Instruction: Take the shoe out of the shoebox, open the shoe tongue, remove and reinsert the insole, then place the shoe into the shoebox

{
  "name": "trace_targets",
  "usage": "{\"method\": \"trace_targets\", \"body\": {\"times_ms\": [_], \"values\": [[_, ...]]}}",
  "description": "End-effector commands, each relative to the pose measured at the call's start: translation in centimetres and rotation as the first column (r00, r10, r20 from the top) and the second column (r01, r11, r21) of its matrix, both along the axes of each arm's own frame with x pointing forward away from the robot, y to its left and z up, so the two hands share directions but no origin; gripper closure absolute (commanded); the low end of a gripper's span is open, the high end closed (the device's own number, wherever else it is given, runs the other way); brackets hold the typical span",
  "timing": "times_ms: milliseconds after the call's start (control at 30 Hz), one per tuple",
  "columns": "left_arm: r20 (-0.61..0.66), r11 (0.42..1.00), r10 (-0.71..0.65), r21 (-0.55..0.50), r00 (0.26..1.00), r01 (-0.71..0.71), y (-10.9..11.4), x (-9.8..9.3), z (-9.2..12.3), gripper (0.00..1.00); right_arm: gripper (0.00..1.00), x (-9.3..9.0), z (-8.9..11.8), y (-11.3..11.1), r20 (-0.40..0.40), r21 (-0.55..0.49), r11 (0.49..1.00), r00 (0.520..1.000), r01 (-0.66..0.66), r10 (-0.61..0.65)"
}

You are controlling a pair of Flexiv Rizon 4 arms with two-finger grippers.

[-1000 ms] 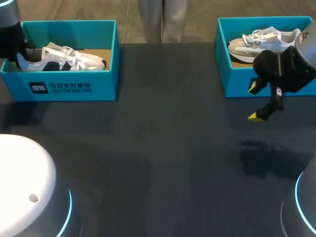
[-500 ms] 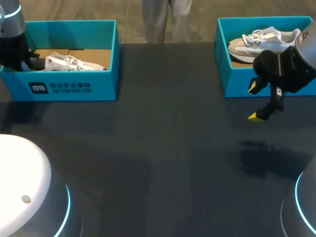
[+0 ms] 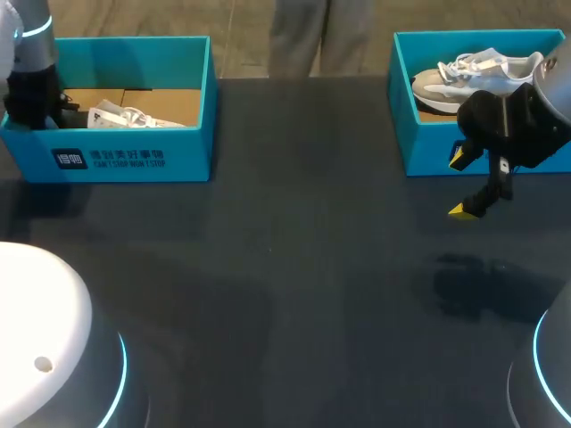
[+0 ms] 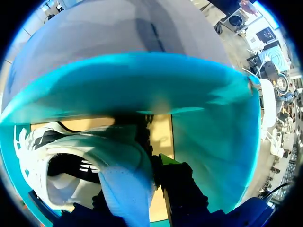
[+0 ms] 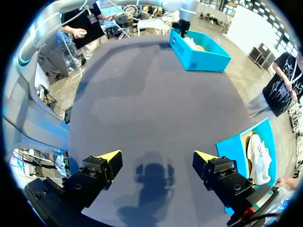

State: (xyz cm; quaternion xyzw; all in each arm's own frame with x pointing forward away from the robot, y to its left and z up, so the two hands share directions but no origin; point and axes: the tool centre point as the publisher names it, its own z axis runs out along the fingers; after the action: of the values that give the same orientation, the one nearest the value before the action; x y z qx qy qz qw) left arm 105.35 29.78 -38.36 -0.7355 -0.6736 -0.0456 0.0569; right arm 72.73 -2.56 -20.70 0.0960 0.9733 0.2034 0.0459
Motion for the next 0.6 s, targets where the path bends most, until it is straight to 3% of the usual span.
{"method": "trace_targets", "body": {"times_ms": [33, 133, 167, 200, 400, 533, 567, 600], "values": [[-0.03, 1.0, -0.007, -0.003, 1.0, 0.007, -0.2, 0.3, -0.4, 1.0, 0.0, -0.1, -0.1, 0.0, 0.001, -0.002, 1.0, 1.0, 0.002, -0.002], [-0.031, 1.0, -0.009, 0.004, 0.999, 0.01, -0.3, 0.1, -0.4, 1.0, 0.0, -0.1, -0.1, 0.0, 0.001, -0.002, 1.0, 1.0, 0.002, -0.002], [-0.033, 1.0, -0.01, 0.005, 0.999, 0.01, -0.4, 0.1, -0.4, 0.77, 0.0, -0.1, -0.1, 0.0, 0.001, -0.002, 1.0, 1.0, 0.002, -0.002], [-0.033, 1.0, -0.009, 0.007, 0.999, 0.009, -0.4, 0.0, -0.3, 0.63, 0.0, -0.1, -0.1, 0.0, 0.001, -0.002, 1.0, 1.0, 0.002, -0.002], [-0.034, 1.0, -0.012, 0.005, 0.999, 0.012, -0.5, -0.1, 0.1, 0.61, 0.0, -0.1, -0.1, 0.0, 0.001, -0.002, 1.0, 1.0, 0.002, -0.002], [-0.021, 1.0, -0.016, -0.004, 1.0, 0.016, -0.6, -0.2, 1.1, 0.51, 0.0, -0.1, -0.1, 0.0, 0.001, -0.002, 1.0, 1.0, 0.002, -0.002], [-0.018, 1.0, -0.018, -0.012, 1.0, 0.018, -0.7, -0.2, 1.3, 0.42, 0.0, -0.1, -0.1, 0.0, 0.001, -0.002, 1.0, 1.0, 0.002, -0.002], [-0.012, 1.0, -0.019, -0.014, 1.0, 0.019, -0.7, -0.2, 1.7, 0.41, 0.0, -0.1, -0.1, 0.0, 0.001, -0.002, 1.0, 1.0, 0.002, -0.002]]}}
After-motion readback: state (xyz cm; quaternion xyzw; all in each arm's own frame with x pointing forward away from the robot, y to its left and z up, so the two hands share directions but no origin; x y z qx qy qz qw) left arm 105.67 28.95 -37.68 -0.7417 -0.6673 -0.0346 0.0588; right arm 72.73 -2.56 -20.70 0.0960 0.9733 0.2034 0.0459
